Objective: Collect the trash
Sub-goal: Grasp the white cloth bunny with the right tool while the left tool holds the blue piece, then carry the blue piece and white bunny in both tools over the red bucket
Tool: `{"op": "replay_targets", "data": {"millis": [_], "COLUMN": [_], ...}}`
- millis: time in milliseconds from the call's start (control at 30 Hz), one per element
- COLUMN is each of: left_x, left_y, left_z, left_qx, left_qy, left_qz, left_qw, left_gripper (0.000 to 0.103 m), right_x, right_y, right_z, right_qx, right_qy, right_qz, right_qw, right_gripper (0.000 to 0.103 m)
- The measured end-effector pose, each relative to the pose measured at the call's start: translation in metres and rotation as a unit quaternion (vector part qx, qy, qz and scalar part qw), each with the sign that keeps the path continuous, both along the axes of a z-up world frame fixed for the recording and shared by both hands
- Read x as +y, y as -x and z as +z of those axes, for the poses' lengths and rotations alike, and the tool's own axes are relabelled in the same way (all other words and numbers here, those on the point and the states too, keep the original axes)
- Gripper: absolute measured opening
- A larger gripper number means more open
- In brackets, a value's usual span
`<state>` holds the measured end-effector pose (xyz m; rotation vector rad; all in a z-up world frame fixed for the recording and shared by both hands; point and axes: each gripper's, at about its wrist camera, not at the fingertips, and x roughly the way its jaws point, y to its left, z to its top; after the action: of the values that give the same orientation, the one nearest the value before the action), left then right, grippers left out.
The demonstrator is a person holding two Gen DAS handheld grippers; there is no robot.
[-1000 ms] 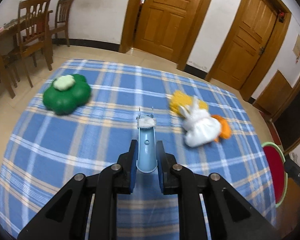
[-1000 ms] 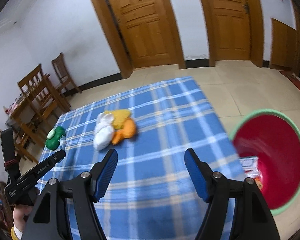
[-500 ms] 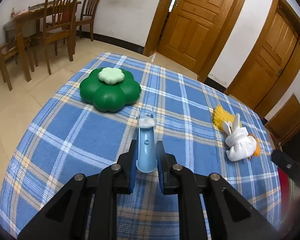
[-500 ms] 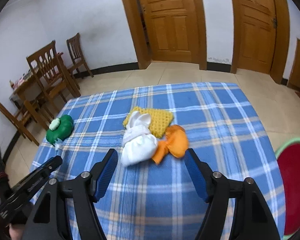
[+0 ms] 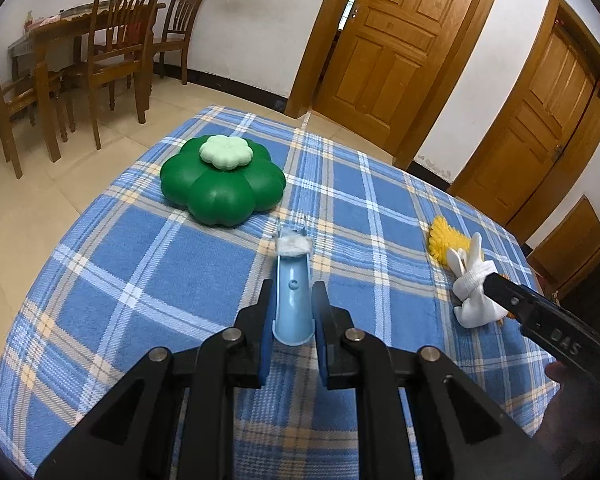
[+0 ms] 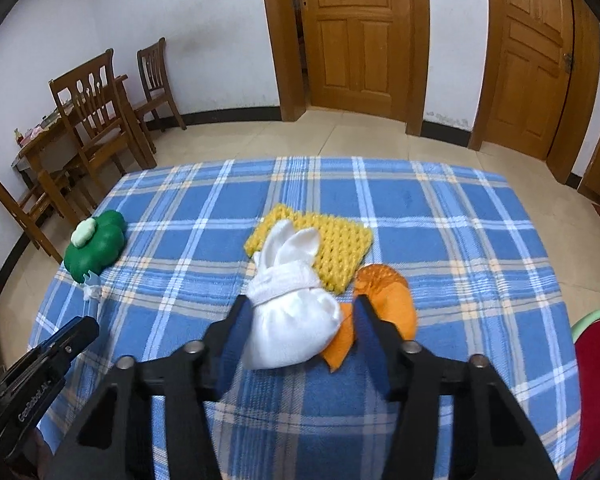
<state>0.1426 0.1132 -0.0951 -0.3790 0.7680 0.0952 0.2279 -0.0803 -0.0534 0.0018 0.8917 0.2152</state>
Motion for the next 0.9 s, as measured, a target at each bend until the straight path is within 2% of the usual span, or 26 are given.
{"op": "replay_targets", "data": {"millis": [200, 533, 900], "left_x": [-0.001, -0.003, -0.017], "left_y": [-0.002, -0.001, 0.017], "left_z": [0.000, 0.002, 0.018], "left_qx": [-0.001, 0.006, -0.003], "left_qy": [0.001, -0.001, 0.007], "left_qz": [-0.005, -0.008, -0.027], "left_qw": [1.0000, 1.0000, 0.9996], "left_gripper": [0.017, 0.017, 0.017], "right_x": [0.002, -0.011, -0.037], "right_y": [0.006, 0.041, 0.083], "right_z": [0.000, 0.021, 0.040], "right_qx": [-0.007, -0.022, -0.032], "right_qy": [0.003, -0.032, -0.067], "right_qz": [0.007, 0.011, -0.003], "right_qw": [1.000, 0.999, 0.997], "right_gripper": [0.020, 0.017, 0.017]}}
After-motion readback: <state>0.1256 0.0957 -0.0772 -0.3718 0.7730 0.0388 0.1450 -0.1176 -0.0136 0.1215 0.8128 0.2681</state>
